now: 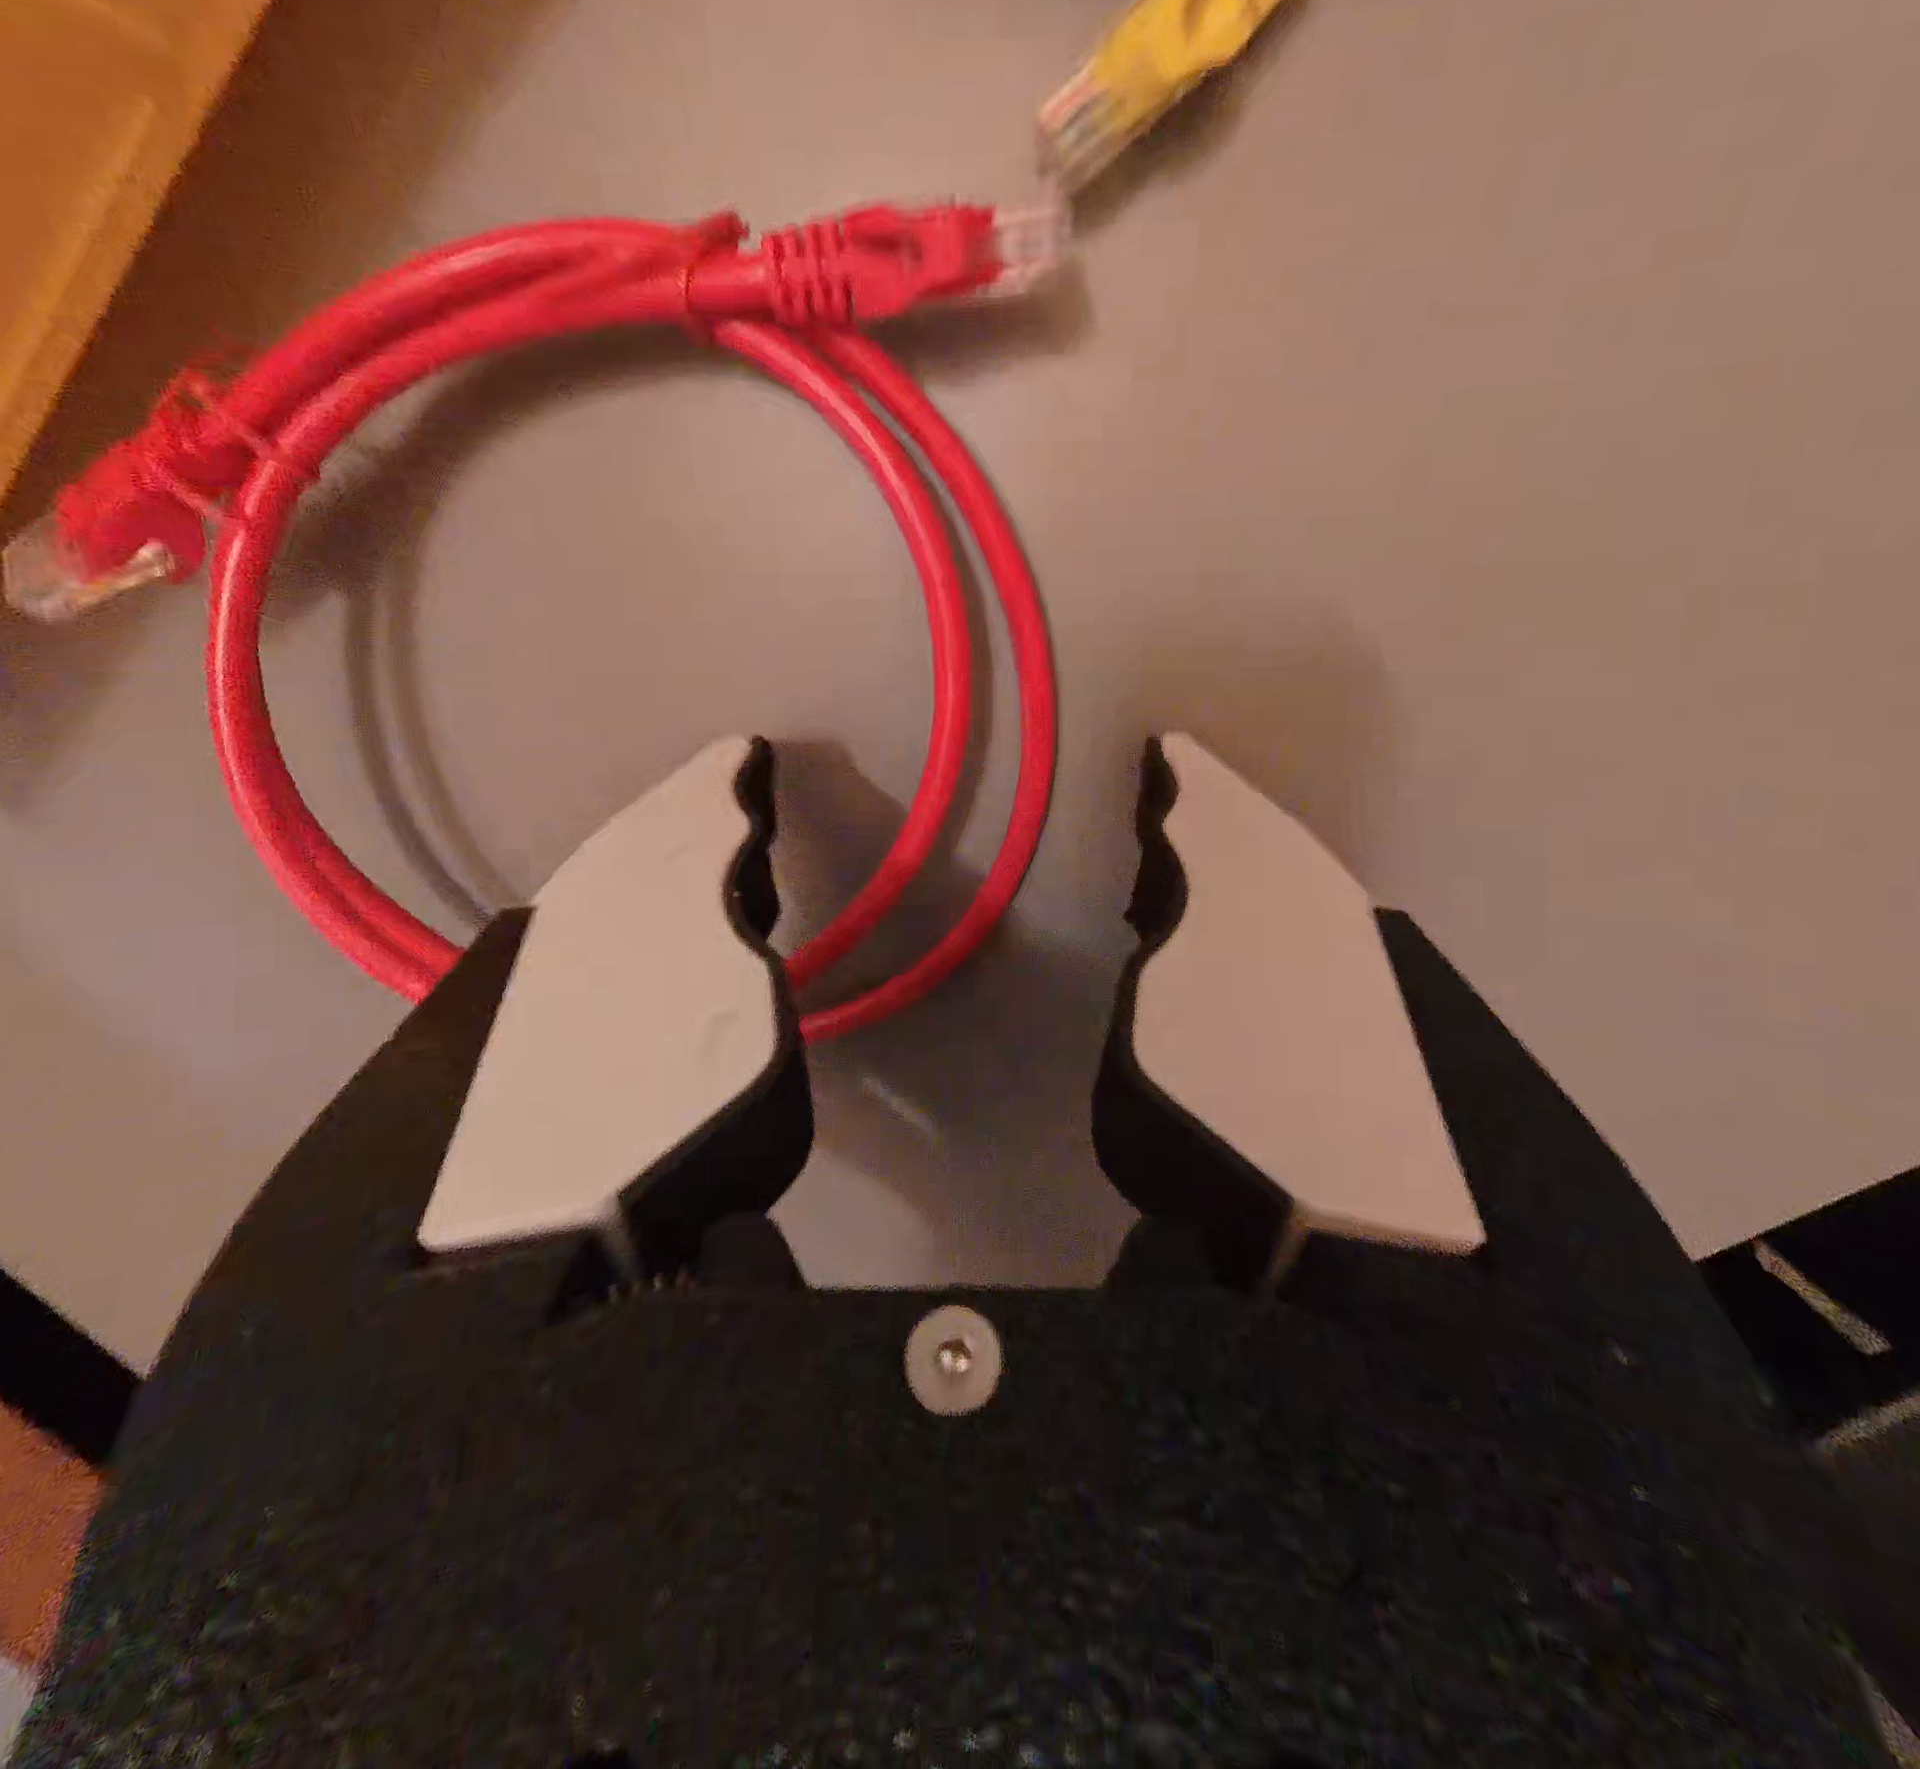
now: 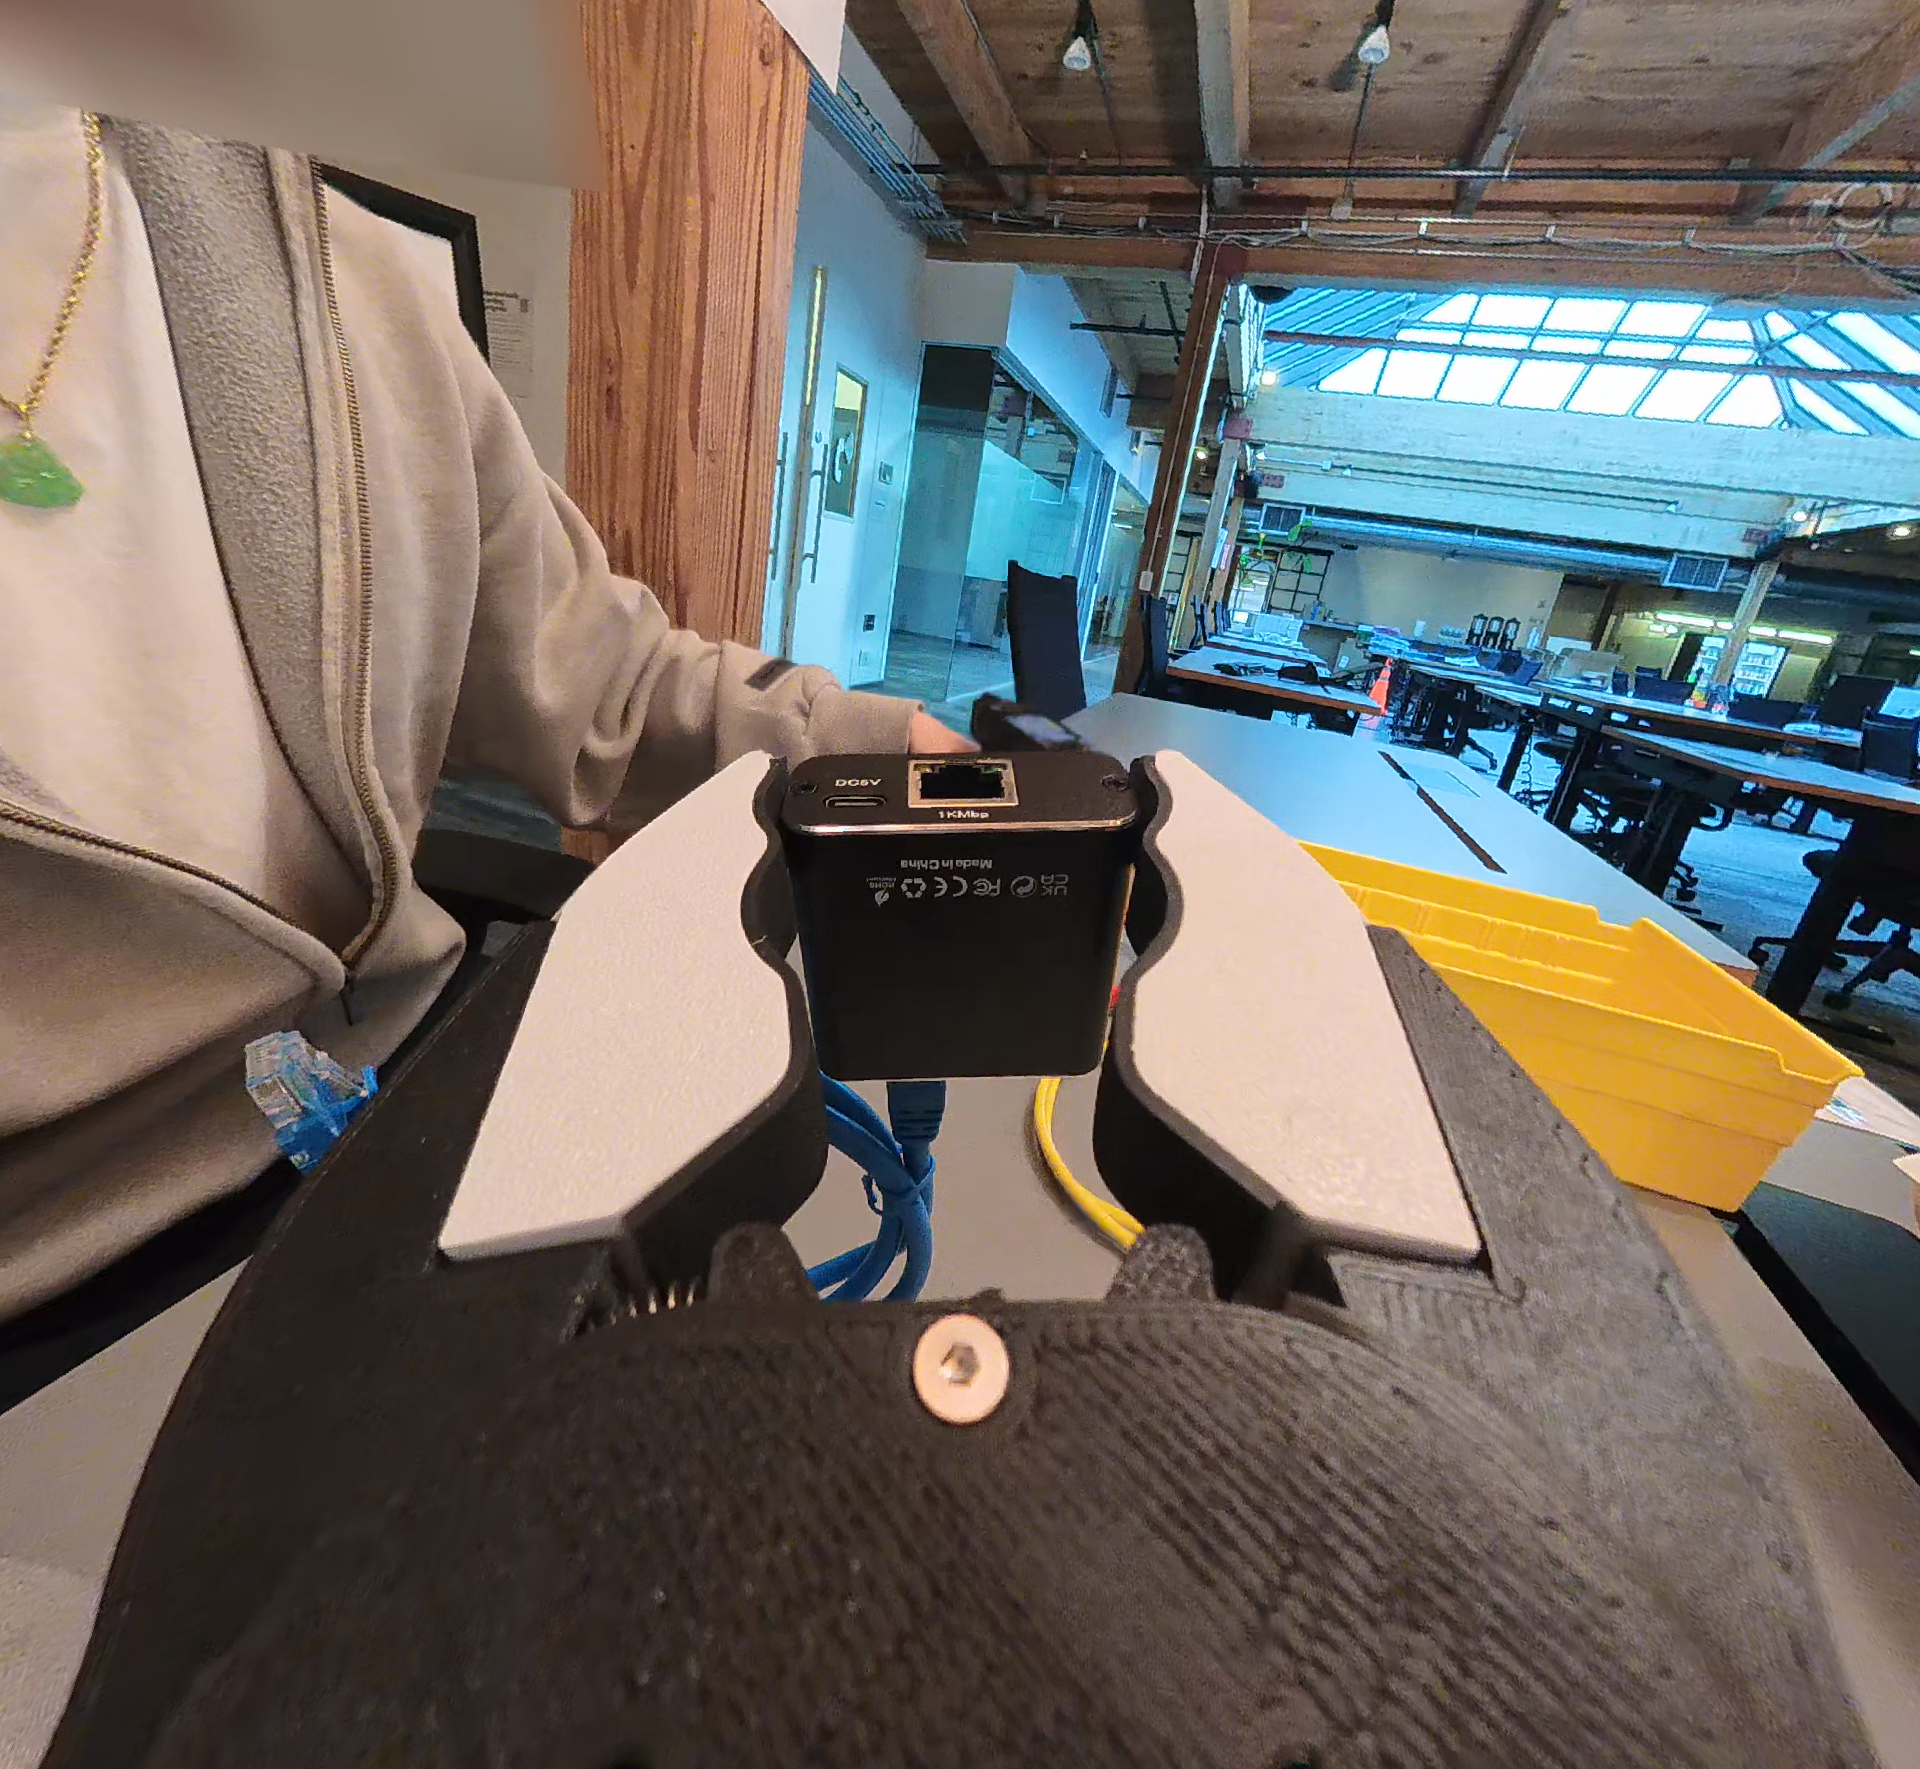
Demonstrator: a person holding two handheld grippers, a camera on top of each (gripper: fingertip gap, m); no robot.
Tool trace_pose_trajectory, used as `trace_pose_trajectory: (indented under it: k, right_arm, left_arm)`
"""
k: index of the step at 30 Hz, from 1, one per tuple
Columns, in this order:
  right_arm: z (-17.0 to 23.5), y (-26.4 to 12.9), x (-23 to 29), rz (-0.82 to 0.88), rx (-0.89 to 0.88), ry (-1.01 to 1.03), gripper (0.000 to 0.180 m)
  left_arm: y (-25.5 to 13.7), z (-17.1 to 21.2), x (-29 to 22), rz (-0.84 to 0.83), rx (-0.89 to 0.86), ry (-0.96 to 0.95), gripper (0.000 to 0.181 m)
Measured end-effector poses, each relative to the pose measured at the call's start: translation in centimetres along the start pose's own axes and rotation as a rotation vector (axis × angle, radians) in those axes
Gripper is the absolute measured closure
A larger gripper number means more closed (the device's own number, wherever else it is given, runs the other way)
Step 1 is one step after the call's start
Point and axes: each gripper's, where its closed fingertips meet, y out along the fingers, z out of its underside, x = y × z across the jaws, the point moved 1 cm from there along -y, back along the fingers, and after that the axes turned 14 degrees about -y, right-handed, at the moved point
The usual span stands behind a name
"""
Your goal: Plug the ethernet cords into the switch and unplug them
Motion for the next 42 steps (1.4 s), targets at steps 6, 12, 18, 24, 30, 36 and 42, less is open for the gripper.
trace_pose_trajectory:
  k: [6, 12, 18, 24, 30, 36, 42]
  right_arm:
    - [0.2, 0.1, 0.0, 0.0, 0.011, 0.0, 0.117]
    - [0.5, 0.2, -0.1, -0.001, 0.015, 0.01, 0.116]
    - [0.5, 0.5, 0.1, -0.007, 0.023, 0.006, 0.116]
    - [0.0, -0.1, -0.1, 0.006, 0.005, -0.003, 0.117]
    - [0.0, -0.2, -0.1, 0.005, -0.013, 0.003, 0.117]
    - [-0.2, 0.7, 0.3, -0.025, -0.016, -0.003, 0.116]
    - [-0.7, 1.0, 0.6, -0.036, -0.02, -0.016, 0.117]
  left_arm:
    - [-4.2, -4.2, 2.7, -0.102, -0.14, -0.007, 0.176]
    - [-10.2, -13.7, 7.6, -0.343, -0.339, 0.097, 0.176]
    - [-7.7, -19.2, 9.7, -0.316, -0.469, 0.013, 0.159]
    - [-6.1, -14.2, 0.9, 0.065, -0.45, -0.268, 0.122]
    - [-1.8, -8.0, -5.8, 0.175, -0.42, -0.622, 0.128]
    - [0.5, -7.7, -4.5, -0.064, -0.363, -0.72, 0.13]
    - [2.4, -9.1, -4.7, -0.012, -0.345, -0.746, 0.149]
